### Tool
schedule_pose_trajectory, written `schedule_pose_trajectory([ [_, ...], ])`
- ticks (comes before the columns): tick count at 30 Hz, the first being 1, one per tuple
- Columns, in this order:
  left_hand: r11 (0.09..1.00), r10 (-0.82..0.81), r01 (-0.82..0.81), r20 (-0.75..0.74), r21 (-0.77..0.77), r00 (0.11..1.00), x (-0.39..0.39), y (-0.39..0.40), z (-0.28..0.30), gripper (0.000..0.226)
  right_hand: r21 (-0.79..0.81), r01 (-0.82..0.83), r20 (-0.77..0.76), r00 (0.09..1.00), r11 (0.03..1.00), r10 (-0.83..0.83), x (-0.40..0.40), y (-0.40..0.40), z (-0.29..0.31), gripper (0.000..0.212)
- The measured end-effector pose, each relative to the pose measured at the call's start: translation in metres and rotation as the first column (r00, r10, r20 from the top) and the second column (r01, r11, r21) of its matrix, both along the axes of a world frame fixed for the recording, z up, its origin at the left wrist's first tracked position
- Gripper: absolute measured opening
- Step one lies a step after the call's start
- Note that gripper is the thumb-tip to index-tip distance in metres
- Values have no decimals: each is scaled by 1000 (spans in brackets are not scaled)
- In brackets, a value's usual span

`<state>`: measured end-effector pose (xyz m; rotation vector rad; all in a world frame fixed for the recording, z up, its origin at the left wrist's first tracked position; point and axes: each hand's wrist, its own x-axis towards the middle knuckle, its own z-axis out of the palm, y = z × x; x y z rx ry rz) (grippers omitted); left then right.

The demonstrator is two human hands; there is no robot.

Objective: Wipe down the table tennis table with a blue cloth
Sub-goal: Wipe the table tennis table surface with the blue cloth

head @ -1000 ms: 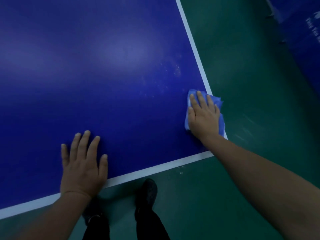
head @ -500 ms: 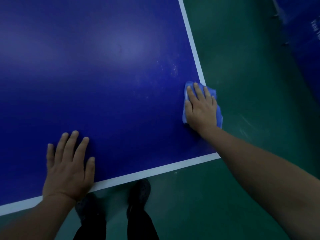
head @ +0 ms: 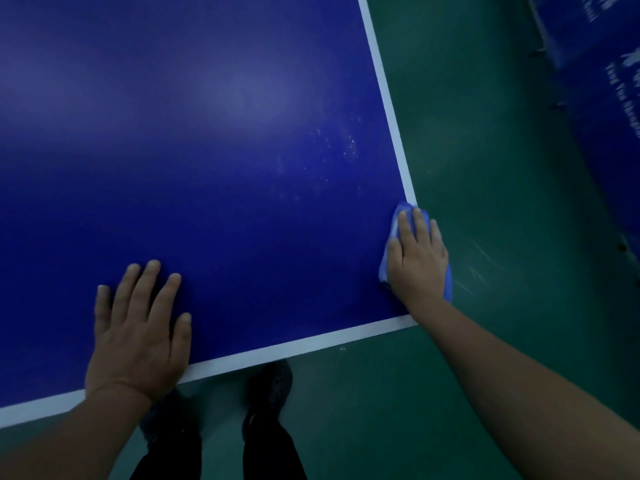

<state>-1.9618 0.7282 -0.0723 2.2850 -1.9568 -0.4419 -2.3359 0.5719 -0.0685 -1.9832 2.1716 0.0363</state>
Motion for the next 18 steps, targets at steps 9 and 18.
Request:
schedule_pose_trajectory([
  [9, 1000, 2, -2, -7, -19, 1000, -1, -3, 3, 62, -36, -389, -39, 921, 920, 388, 88, 65, -4, 55],
  [18, 999, 25, -25, 4, -25, 1000, -3, -4, 5, 64, -61, -711, 11, 702, 701, 712, 258, -43, -7, 54],
])
